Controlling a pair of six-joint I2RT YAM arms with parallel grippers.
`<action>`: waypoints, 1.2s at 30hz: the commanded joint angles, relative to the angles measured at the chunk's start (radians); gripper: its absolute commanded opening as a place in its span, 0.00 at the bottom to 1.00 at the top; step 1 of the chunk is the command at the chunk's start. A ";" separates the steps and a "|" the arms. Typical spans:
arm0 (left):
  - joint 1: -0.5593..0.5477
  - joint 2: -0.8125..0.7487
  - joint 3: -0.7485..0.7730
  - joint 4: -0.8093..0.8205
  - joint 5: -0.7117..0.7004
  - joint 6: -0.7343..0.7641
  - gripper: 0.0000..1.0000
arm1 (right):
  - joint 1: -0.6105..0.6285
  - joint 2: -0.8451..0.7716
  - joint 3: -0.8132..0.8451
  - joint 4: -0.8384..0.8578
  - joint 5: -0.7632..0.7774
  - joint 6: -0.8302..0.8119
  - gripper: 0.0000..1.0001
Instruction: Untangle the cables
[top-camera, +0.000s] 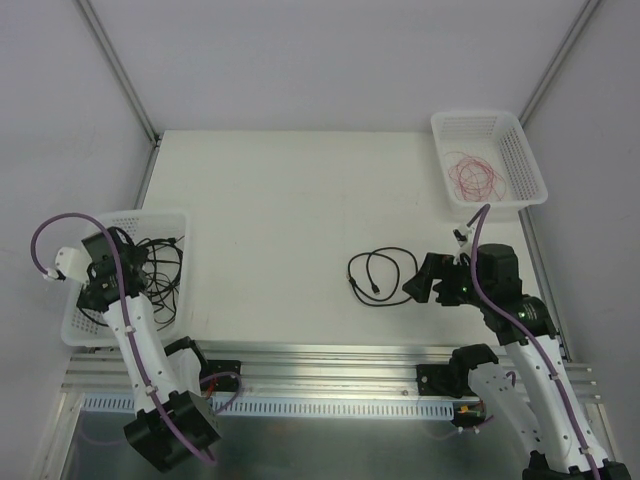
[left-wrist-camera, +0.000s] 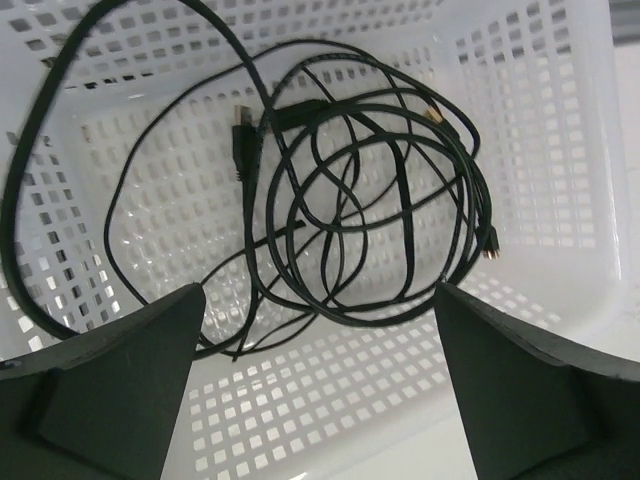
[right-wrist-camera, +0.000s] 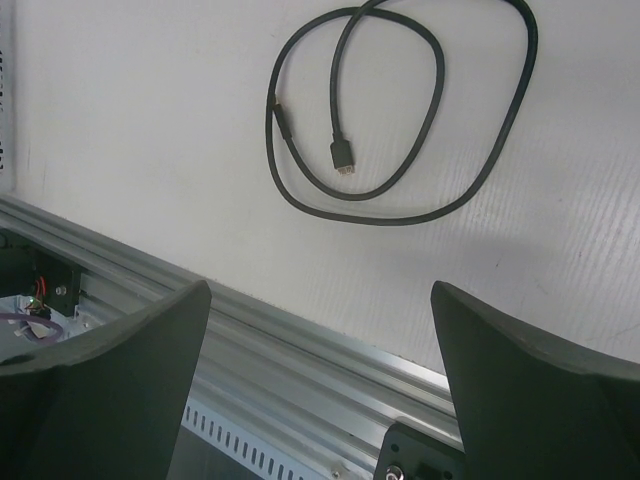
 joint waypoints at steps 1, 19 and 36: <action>0.006 0.005 0.054 0.028 0.151 0.098 0.99 | 0.006 -0.004 -0.003 -0.009 -0.007 -0.008 0.97; -0.722 -0.009 0.033 0.039 0.595 0.237 0.99 | 0.045 0.174 -0.104 0.100 0.188 0.094 0.98; -1.267 0.244 0.027 0.093 0.250 0.010 0.99 | 0.239 0.692 0.023 0.287 0.555 0.201 0.97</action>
